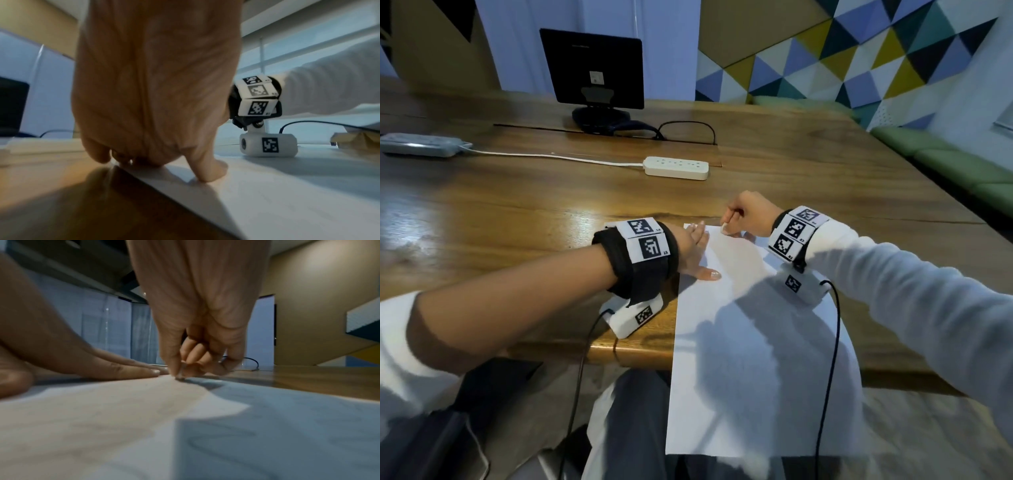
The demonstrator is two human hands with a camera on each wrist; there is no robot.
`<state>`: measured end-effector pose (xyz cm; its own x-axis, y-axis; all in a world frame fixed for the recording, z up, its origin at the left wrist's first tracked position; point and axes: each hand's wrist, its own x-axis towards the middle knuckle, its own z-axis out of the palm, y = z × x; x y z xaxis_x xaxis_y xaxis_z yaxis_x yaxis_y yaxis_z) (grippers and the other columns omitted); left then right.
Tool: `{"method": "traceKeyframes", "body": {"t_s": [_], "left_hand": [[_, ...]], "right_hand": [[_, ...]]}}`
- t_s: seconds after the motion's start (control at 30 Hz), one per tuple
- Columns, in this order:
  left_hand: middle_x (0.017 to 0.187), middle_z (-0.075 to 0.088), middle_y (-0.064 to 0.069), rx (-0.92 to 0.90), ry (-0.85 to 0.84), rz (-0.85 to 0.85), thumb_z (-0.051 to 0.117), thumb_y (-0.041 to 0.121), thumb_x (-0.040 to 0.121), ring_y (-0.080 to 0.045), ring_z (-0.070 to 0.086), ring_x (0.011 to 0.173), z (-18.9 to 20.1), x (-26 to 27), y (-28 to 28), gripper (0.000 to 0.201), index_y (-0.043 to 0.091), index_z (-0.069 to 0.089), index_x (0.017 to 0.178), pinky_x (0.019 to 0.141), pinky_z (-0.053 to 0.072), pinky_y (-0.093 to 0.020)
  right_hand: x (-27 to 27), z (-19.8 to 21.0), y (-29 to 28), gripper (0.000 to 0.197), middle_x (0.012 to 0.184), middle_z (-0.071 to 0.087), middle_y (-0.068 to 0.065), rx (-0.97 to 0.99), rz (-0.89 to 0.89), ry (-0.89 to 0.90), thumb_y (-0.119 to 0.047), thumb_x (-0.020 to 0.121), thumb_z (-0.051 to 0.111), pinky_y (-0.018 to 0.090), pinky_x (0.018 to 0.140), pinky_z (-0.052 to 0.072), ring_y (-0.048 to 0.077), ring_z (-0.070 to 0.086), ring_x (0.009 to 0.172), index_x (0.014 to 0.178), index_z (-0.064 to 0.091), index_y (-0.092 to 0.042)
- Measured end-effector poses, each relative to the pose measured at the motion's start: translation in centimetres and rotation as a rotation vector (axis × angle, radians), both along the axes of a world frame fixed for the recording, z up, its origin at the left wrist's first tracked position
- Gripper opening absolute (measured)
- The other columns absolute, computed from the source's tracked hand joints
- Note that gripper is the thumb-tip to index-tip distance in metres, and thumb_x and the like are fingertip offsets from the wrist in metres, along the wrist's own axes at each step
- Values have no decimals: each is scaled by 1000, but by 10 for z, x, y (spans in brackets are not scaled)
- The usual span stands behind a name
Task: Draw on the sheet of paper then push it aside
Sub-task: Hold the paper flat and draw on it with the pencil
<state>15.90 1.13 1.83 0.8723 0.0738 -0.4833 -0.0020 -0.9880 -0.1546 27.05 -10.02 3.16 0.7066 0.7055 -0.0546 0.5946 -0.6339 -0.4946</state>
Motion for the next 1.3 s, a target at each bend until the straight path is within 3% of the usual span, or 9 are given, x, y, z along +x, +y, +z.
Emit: {"method": "traceKeyframes", "body": {"t_s": [0.27,0.43,0.6,0.73,0.87,1.0,1.13,1.2,1.3], "left_hand": [[154,-23,-20,-3,-2,3,30,56,96,-33,-15,144,-11,5,4,91,-5,-16,146,116,2,-42],[154,-24,-19,27,5,-14,28,58,96,-32,-15,145,-10,8,5,92,-4,-16,147,117,3,-41],[154,-23,-19,25,-5,-26,30,59,95,-33,-14,145,-11,9,5,93,-3,-16,147,116,3,-44],[154,-23,-19,51,4,-23,28,61,95,-33,-14,145,-8,10,4,93,-2,-18,146,116,3,-45],[154,-23,-19,7,-14,-12,30,60,94,-32,-15,145,-13,8,6,94,-3,-17,146,116,2,-45],[153,-24,-21,14,-15,41,30,64,92,-34,-13,145,-13,11,10,98,-1,-19,146,116,3,-46],[154,-22,-23,-7,-26,38,34,61,93,-35,-14,144,-16,11,7,98,-4,-17,146,116,1,-45],[155,-16,-24,5,-28,35,34,58,95,-35,-8,145,-8,6,5,93,-5,-12,147,116,5,-45],[156,15,-18,-101,-123,-8,54,44,91,-33,18,144,2,3,13,84,1,12,150,115,18,-43]], "right_hand": [[6,1,9,8,65,63,0,-36,87,-11,-3,81,68,15,60,48,9,60,57,87,65,3],[9,7,3,8,64,66,6,-150,219,112,-3,79,71,19,59,52,10,61,53,83,65,0],[7,3,14,5,64,61,-3,-89,110,-71,-3,80,68,18,61,43,4,57,56,79,65,-6],[5,7,12,8,62,65,3,-143,230,147,-1,78,70,20,57,51,9,60,51,77,63,-5],[5,4,19,11,61,65,3,-93,157,11,-1,79,68,31,67,56,13,61,54,73,62,-8],[-4,3,16,10,59,64,2,-104,246,145,1,79,69,20,56,51,8,59,49,75,62,-6],[-1,1,19,4,62,63,7,-69,176,18,2,79,66,23,61,52,14,59,53,82,63,1],[-4,1,18,5,65,64,9,-83,199,39,2,79,65,21,57,51,13,59,53,83,64,3],[0,2,16,8,62,64,4,-115,249,82,-1,78,69,20,57,50,3,59,48,76,63,-4]]}}
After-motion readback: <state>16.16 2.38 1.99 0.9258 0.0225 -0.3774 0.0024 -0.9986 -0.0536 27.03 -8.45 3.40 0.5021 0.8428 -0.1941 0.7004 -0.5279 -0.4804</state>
